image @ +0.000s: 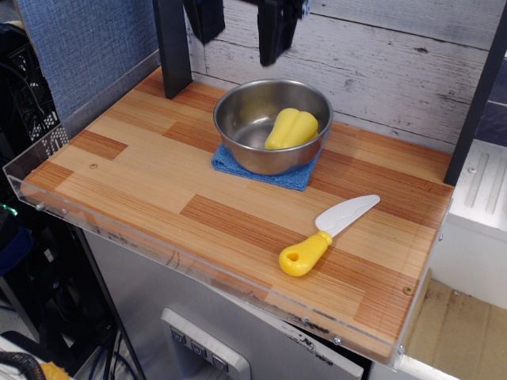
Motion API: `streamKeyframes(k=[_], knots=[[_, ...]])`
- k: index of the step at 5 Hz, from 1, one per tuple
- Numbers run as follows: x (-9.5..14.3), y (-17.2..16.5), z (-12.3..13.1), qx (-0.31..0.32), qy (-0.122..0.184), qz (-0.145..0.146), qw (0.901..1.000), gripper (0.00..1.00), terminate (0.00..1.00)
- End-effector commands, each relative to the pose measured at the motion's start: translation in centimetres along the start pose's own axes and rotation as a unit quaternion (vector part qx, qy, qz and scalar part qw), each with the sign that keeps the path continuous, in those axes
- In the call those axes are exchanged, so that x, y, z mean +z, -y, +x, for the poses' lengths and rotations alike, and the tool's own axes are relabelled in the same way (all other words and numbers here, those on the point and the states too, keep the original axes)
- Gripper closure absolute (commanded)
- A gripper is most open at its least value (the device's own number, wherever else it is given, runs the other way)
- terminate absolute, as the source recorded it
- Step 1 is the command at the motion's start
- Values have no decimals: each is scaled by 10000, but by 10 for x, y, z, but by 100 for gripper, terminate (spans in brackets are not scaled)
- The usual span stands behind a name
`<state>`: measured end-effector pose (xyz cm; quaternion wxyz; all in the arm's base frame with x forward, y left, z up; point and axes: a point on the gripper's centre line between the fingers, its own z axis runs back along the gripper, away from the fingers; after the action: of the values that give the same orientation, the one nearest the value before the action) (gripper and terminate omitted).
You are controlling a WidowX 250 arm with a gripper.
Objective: Put the knife to the left of the bowl.
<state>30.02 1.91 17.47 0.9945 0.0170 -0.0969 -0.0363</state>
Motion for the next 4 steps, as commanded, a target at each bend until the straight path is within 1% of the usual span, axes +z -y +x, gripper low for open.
streamKeyframes(k=[1,2,3,4], knots=[[-2,43,-2,-324,558,-498,9967,0,0],[-10,76,-25,-490,592,-402,9962,0,0],[-44,97,-45,-619,353,-280,9971,0,0],[-92,105,-56,-716,-210,-74,9972,0,0]])
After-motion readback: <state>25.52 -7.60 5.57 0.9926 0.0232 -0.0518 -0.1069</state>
